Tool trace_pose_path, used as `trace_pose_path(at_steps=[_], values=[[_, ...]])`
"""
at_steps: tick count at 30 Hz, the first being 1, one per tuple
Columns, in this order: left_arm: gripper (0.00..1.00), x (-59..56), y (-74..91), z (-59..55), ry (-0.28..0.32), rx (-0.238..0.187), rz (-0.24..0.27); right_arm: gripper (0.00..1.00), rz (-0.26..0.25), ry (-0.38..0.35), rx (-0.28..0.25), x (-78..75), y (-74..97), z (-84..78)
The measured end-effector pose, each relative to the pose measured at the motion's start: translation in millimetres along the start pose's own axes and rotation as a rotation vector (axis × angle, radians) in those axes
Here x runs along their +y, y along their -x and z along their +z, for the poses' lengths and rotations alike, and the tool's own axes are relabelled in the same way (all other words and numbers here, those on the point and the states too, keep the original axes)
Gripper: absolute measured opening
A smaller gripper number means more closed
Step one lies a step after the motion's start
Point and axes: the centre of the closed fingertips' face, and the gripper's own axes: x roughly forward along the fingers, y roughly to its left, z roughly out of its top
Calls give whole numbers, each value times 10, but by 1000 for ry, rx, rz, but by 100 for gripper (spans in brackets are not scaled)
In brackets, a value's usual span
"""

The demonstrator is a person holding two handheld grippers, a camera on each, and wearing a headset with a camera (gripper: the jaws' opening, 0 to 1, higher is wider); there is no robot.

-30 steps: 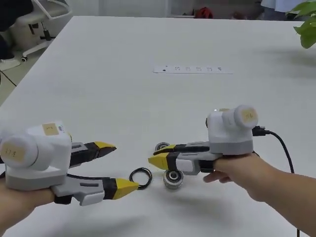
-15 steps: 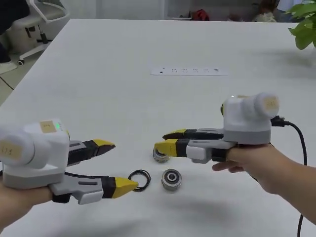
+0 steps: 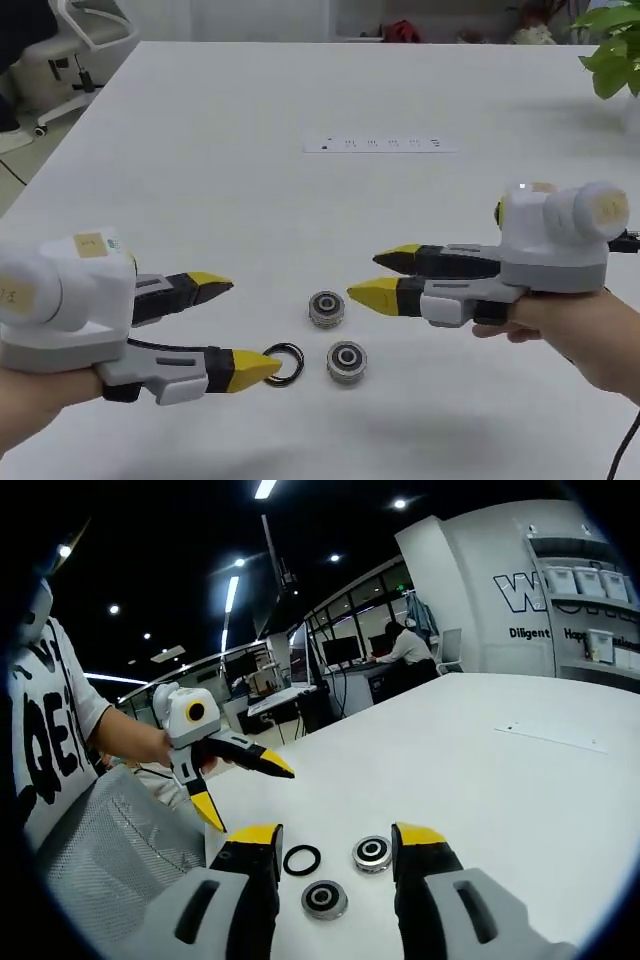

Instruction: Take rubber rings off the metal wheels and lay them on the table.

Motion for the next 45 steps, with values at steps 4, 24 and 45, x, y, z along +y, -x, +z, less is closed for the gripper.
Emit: trace_pose_path(at_steps=[4,24,45], values=[[71,-2,5,2,-14,5,0,44,-10,25,9,-4,66,-45],[77,32,73,-25,-38,20,17,59,-51,99,80,-42,348,-342],[79,24,150,-98,-55,39,38,68,-89,96,122,-45,557,-564]])
